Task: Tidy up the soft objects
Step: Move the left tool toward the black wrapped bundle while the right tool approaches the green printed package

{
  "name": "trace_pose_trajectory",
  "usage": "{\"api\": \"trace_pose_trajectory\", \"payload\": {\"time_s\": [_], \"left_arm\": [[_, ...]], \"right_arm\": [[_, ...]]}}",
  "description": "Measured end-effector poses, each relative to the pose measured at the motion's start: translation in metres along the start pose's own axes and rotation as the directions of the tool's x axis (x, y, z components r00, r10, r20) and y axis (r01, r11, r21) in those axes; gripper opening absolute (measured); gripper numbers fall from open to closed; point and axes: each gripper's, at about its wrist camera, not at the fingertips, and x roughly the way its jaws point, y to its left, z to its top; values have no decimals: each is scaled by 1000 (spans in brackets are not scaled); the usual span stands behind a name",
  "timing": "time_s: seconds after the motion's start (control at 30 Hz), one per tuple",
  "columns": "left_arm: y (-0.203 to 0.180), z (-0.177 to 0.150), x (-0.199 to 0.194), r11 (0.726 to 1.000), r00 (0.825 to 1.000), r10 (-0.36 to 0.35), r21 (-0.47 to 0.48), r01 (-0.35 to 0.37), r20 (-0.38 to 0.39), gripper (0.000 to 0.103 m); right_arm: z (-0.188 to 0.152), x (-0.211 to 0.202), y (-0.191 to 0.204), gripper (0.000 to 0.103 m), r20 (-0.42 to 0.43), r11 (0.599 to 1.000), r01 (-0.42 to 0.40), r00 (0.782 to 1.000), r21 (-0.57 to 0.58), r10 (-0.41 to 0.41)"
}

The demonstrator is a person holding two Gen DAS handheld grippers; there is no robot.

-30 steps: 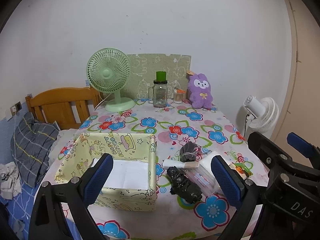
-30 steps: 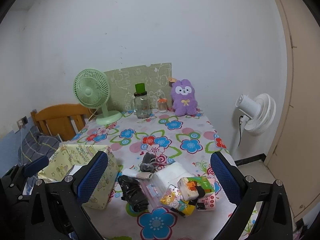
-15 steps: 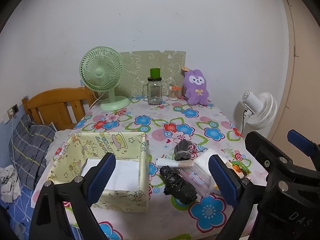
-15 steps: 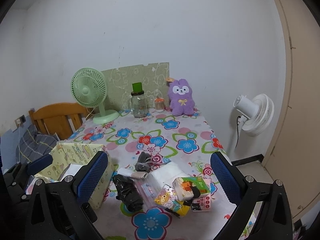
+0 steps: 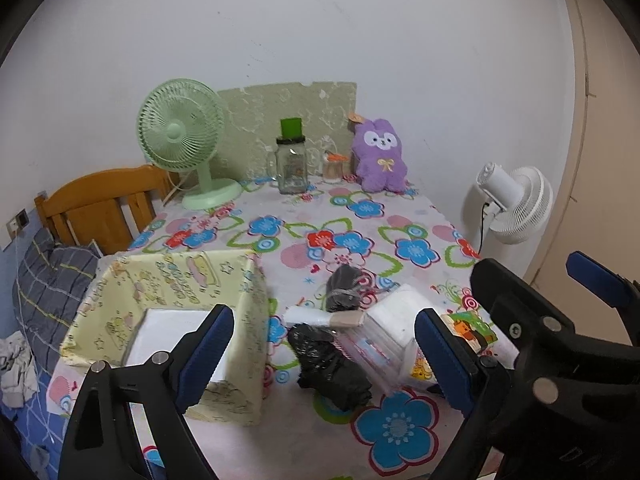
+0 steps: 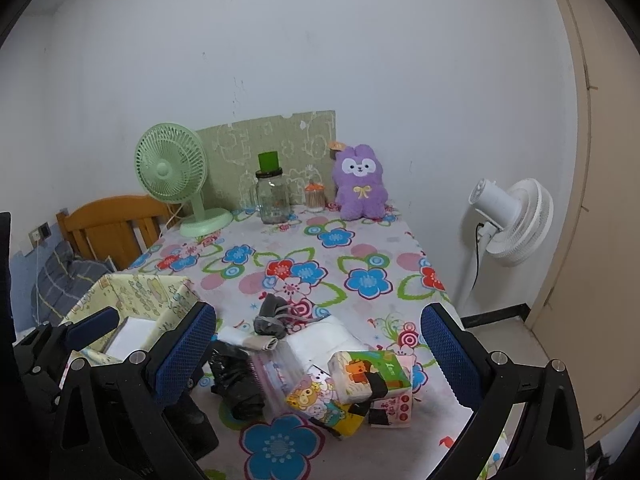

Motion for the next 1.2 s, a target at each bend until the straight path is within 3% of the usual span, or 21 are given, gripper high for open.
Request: {"api": "trace_pose_trajectory", "payload": {"time_s": [0.5, 1.2], "left_arm": [[-25, -19, 46, 999, 994, -19, 31, 22, -109, 88], [-25, -36, 105, 1000, 966, 14, -7, -17, -259, 83]], "right_arm": [[-25, 48, -24, 101, -107, 1000, 0, 994, 24, 2], [-50, 104, -44, 99, -251, 997, 56, 967, 53, -41]]}}
